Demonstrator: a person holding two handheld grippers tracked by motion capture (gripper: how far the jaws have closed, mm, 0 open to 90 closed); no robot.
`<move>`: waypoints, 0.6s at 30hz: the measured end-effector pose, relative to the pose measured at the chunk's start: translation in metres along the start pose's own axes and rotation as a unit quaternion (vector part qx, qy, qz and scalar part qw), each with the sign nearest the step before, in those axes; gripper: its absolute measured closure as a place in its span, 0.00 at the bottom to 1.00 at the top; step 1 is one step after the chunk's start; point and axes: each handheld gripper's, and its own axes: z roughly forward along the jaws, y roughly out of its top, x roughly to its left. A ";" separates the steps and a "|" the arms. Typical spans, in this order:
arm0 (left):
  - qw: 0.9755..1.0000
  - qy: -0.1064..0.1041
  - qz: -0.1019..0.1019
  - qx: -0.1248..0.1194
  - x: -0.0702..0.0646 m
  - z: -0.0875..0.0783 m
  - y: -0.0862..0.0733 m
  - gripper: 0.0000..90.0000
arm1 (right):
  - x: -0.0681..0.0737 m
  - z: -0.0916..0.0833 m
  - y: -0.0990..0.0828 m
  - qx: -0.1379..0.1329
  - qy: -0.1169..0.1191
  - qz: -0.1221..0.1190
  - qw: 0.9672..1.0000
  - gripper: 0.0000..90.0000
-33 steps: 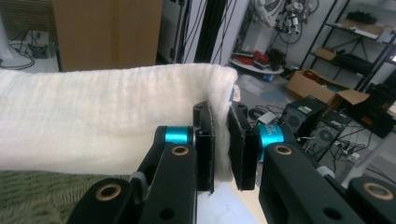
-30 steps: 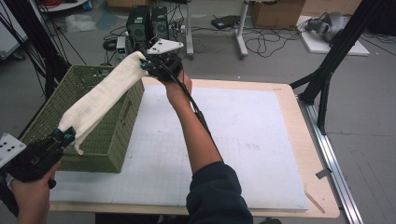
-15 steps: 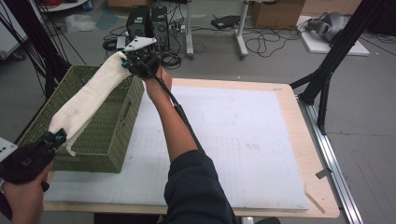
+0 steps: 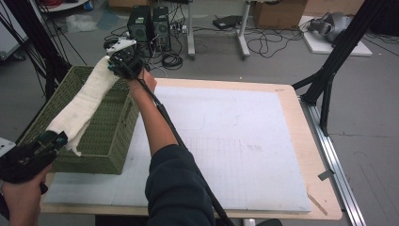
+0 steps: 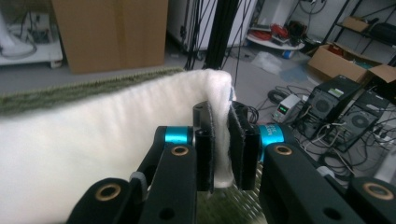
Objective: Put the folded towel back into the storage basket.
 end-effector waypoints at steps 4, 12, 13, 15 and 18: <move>1.000 0.018 0.001 -0.003 0.005 -0.004 0.001 0.45 | 0.009 0.015 -0.004 0.011 -0.005 0.012 1.000 0.56; 1.000 0.007 0.001 0.011 0.001 -0.002 0.002 0.40 | 0.010 -0.002 -0.011 0.001 0.017 0.020 1.000 0.46; 1.000 0.003 -0.009 0.022 0.000 -0.002 0.003 0.41 | 0.010 -0.005 -0.011 -0.001 0.018 0.020 1.000 0.44; 1.000 -0.001 -0.015 0.022 0.000 -0.001 0.003 0.37 | 0.008 -0.012 -0.016 -0.005 0.033 0.028 0.999 0.43; 1.000 -0.003 -0.025 0.019 0.000 0.000 0.003 0.28 | 0.007 -0.022 -0.021 -0.005 0.050 0.037 0.998 0.41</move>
